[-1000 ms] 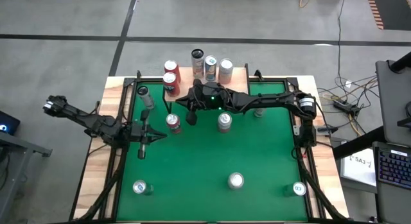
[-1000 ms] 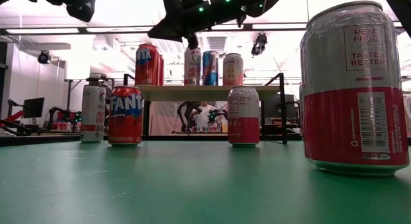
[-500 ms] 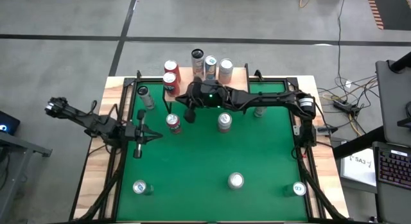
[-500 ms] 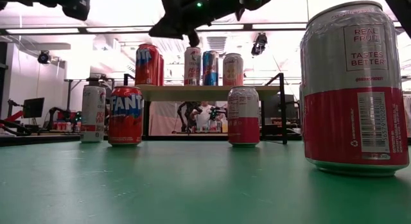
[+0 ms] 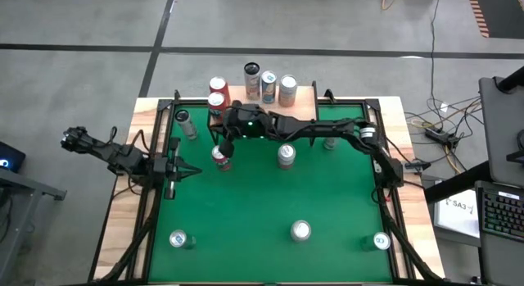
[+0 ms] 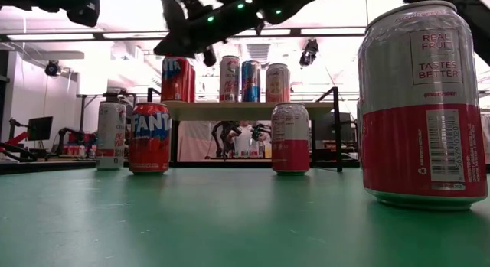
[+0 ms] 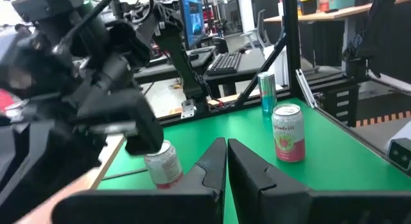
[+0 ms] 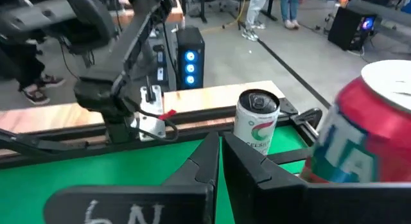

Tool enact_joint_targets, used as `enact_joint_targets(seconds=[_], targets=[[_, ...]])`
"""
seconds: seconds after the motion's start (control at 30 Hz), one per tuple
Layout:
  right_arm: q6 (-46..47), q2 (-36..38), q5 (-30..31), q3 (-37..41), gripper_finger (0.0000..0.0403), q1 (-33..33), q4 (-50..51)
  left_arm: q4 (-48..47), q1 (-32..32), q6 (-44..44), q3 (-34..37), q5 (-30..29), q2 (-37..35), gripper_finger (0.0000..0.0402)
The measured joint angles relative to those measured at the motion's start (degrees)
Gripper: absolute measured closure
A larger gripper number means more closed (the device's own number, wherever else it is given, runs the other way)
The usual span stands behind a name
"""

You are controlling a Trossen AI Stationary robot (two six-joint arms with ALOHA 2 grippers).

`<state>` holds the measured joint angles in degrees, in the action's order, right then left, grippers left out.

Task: Place canned beverage on shelf
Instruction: Put the bottom orange soda can on the shelf aligned with other orange soda cans

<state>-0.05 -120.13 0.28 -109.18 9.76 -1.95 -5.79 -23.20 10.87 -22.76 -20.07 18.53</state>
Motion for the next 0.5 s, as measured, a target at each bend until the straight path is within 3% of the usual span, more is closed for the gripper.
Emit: enact_joint_targets(seconds=[0.27,0.5], targets=[[-2.5,-7.8,10.7,-12.6,0.039,0.0,10.1,-2.5,0.0,-1.5,0.0,0.0,-2.5,0.0402],[-2.1,-8.5,14.6,-14.0,0.039,0.0,11.5,-3.5,0.0,-2.2,0.0,-0.1,-3.7,0.0402]])
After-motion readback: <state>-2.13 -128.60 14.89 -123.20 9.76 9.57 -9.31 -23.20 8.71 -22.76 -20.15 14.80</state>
